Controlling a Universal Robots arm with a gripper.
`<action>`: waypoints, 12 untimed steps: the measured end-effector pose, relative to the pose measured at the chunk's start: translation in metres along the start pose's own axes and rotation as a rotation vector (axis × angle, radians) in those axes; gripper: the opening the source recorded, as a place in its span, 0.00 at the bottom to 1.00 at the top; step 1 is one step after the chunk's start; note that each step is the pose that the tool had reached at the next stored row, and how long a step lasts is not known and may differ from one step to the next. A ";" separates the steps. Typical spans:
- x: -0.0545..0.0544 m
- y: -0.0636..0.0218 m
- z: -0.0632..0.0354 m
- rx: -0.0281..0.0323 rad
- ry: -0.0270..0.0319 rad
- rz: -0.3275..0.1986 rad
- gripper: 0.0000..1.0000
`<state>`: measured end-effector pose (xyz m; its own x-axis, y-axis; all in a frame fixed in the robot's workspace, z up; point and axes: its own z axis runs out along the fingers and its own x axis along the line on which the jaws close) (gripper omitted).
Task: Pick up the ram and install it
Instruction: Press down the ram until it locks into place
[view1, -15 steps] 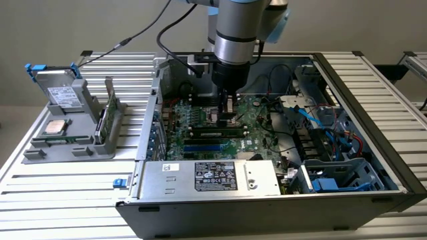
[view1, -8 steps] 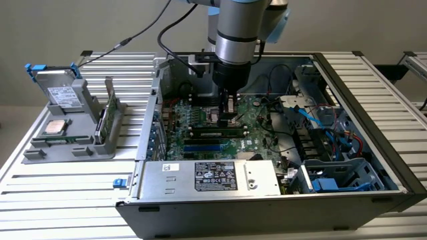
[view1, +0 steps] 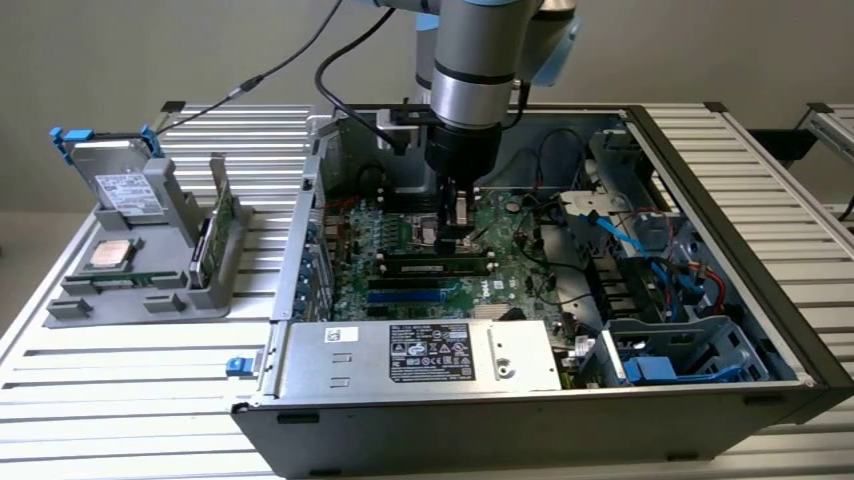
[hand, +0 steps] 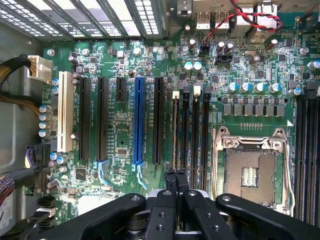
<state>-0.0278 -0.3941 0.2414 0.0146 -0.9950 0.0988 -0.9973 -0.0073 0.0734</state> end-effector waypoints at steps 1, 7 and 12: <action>0.000 0.0000 0.0000 -0.0010 -0.0005 0.011 0.10; 0.000 0.0000 0.0002 -0.0081 -0.0070 0.097 0.10; 0.000 0.0000 0.0005 -0.0145 -0.0124 0.170 0.10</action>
<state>-0.0278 -0.3940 0.2409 -0.1555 -0.9829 0.0988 -0.9841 0.1628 0.0709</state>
